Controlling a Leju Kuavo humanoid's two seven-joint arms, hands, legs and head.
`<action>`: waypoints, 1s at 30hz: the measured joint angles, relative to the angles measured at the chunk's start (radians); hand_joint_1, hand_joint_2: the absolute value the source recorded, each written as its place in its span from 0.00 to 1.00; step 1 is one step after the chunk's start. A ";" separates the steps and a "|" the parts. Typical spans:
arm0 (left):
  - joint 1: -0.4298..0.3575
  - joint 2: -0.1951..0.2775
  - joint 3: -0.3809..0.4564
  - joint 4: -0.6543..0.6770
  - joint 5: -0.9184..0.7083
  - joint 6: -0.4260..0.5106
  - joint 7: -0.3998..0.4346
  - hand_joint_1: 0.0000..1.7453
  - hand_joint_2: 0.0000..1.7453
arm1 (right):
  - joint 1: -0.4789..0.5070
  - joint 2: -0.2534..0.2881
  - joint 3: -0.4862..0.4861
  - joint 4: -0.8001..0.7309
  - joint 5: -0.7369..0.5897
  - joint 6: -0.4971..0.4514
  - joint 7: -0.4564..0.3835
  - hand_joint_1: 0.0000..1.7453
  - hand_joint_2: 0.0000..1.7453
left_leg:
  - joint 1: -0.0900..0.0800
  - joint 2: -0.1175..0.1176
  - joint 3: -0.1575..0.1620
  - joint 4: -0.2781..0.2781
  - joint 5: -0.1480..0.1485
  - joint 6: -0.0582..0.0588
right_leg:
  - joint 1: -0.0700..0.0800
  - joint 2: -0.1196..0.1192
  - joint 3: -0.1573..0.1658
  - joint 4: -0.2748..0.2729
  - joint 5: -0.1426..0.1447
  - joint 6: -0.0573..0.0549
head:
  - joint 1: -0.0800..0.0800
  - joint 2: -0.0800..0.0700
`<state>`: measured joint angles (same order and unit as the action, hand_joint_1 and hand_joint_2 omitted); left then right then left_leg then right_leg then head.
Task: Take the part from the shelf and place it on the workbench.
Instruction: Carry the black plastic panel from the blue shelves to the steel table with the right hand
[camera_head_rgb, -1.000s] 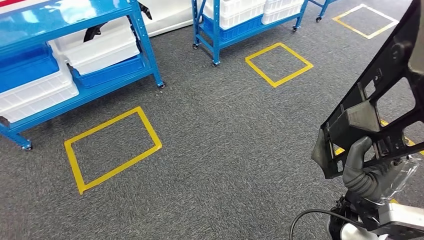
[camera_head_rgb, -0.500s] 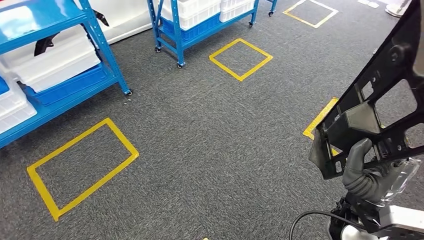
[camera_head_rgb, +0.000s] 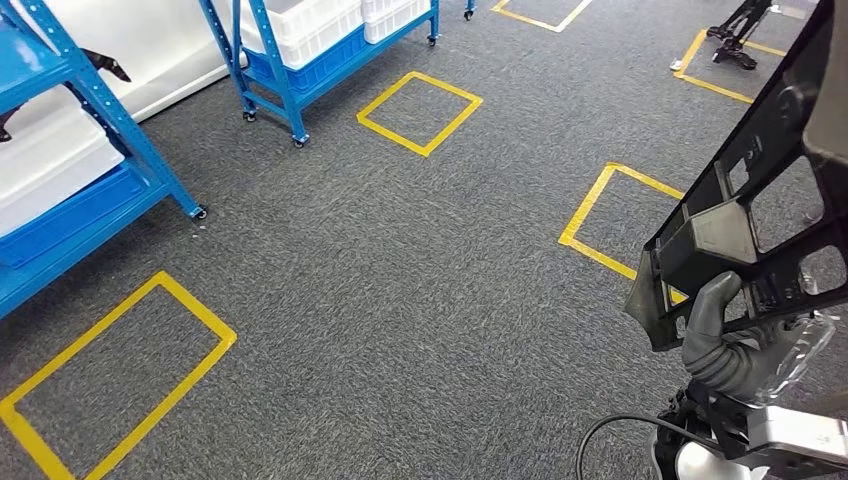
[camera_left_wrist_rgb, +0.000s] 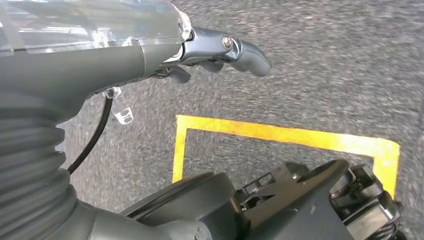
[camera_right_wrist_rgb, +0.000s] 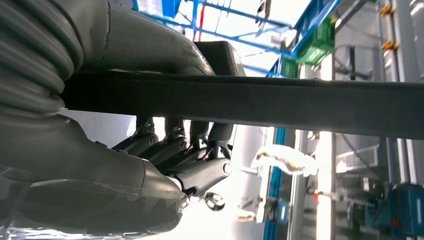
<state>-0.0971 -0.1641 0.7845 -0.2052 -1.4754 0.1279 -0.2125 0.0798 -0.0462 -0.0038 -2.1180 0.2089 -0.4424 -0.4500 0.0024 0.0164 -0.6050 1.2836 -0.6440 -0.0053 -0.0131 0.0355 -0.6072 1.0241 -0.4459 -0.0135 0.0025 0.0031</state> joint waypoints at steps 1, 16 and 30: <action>0.000 0.001 -0.001 0.000 0.002 -0.003 0.004 0.00 1.00 | -0.001 0.002 0.000 0.002 0.001 0.000 0.000 1.00 1.00 | 0.000 -0.005 0.019 -0.047 0.037 0.003 | 0.000 0.014 0.001 0.002 0.000 0.000 | 0.000 0.000; 0.011 0.006 -0.002 0.000 0.004 -0.013 0.016 0.00 1.00 | -0.034 0.007 0.004 0.022 0.014 -0.001 0.005 1.00 1.00 | -0.002 0.041 0.106 -0.286 0.138 0.049 | -0.010 -0.038 -0.129 0.227 -0.064 0.055 | 0.007 0.000; -0.005 0.012 -0.017 0.000 -0.015 0.009 0.004 0.00 1.00 | -0.060 0.007 0.005 0.027 0.014 -0.002 0.009 1.00 1.00 | 0.000 0.007 -0.006 0.014 -0.023 0.003 | 0.004 -0.005 -0.003 -0.001 0.006 -0.002 | 0.000 0.000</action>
<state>-0.1020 -0.1524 0.7678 -0.2052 -1.4903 0.1371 -0.2085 0.0195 -0.0389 0.0011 -2.0912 0.2231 -0.4440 -0.4410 0.0020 0.0231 -0.6107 1.2976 -0.6667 -0.0022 -0.0094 0.0309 -0.6103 1.0232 -0.4400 -0.0157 0.0024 0.0031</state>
